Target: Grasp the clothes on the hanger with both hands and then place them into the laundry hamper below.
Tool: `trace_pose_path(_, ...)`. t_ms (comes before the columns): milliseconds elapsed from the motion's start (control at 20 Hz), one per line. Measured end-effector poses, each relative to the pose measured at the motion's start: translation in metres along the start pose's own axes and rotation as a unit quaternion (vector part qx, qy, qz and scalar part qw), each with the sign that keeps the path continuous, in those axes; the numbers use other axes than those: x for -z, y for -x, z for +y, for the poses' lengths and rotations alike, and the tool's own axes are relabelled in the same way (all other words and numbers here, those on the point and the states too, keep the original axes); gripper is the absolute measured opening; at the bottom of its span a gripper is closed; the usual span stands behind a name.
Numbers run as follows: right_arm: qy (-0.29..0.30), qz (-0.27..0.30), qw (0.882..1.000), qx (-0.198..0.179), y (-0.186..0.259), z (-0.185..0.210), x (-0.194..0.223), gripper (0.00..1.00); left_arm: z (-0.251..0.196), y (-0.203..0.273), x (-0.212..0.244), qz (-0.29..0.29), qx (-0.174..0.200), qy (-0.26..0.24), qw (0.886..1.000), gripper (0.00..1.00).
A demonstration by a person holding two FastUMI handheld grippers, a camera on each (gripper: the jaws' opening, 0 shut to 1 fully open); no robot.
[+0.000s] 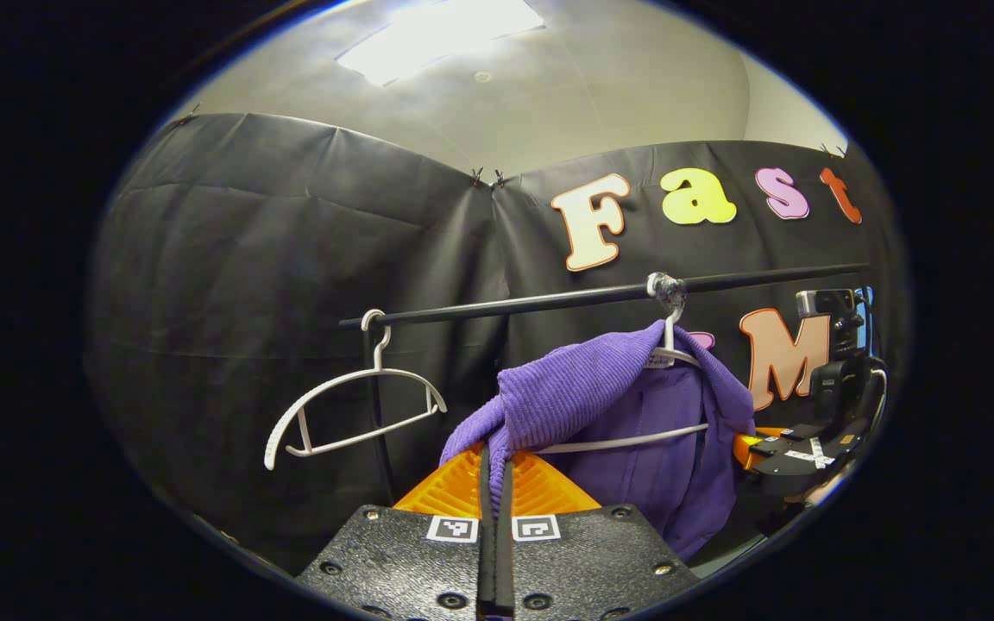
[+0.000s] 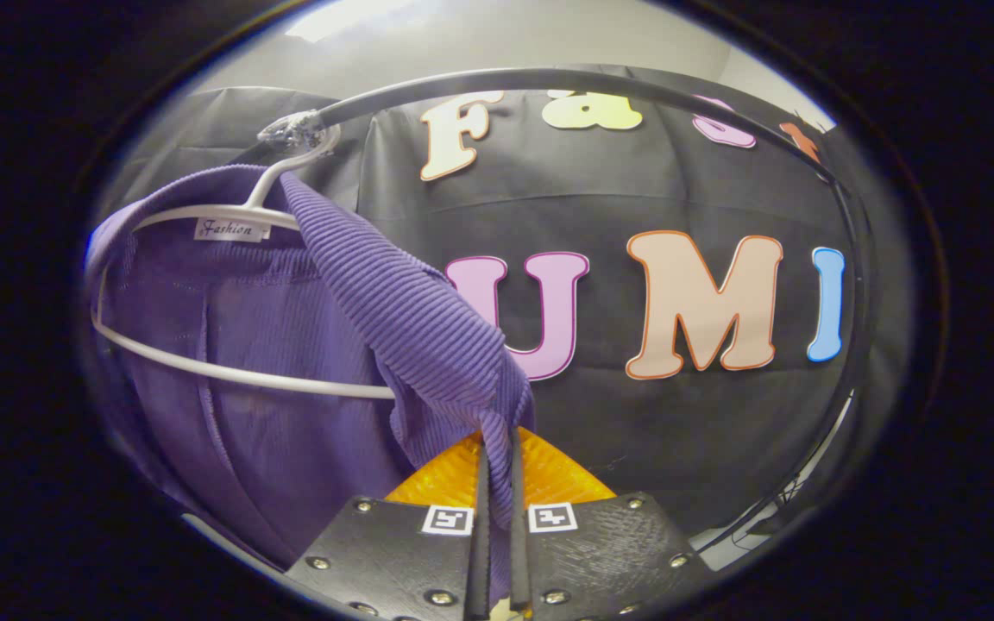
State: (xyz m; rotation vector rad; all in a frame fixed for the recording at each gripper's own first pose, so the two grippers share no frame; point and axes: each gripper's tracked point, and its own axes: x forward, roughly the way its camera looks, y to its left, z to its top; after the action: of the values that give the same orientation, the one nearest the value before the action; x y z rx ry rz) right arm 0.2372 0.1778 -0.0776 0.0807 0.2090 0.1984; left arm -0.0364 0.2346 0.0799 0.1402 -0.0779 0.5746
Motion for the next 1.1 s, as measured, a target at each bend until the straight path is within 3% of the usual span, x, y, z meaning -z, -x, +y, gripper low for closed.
trace_pose_path(550,0.034,-0.028,0.999,0.021,-0.006,-0.024,-0.028,0.09,-0.008,0.022,-0.037,-0.009,0.057,0.058,0.997,0.00)
trace_pose_path(1100,0.042,-0.059,0.997,0.027,-0.016,-0.037,-0.065,0.09,0.011,0.013,-0.075,-0.030,0.056,0.060,0.996,0.00)
